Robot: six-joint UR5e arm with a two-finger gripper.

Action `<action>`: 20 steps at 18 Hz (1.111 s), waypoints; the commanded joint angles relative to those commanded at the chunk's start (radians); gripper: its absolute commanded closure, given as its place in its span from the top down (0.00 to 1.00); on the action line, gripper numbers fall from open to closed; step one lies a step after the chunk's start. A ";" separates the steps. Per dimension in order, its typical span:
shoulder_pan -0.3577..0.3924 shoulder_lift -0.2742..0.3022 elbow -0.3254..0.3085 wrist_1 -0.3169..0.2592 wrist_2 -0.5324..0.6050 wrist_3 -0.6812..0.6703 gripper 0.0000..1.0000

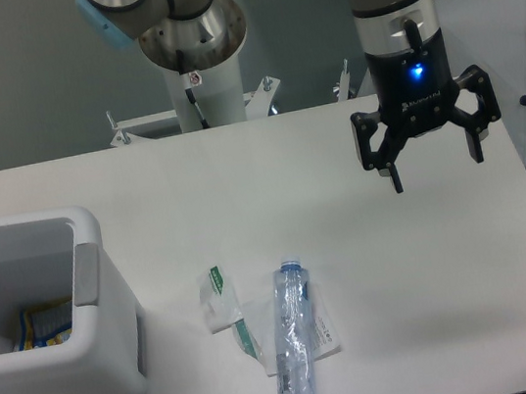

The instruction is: Place the trash in the trash can

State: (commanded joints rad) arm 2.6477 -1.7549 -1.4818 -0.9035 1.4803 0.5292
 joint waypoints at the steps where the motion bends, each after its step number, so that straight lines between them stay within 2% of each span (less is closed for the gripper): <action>1: 0.000 0.000 -0.002 0.002 0.000 0.000 1.00; 10: -0.005 -0.005 -0.024 0.012 -0.011 -0.012 1.00; 13: -0.006 -0.028 -0.047 0.072 -0.005 -0.021 1.00; 18: -0.040 -0.086 -0.064 0.090 -0.008 -0.178 1.00; 20: -0.054 -0.127 -0.064 0.126 -0.008 -0.209 1.00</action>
State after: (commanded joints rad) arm 2.5940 -1.8820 -1.5463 -0.7779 1.4726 0.3207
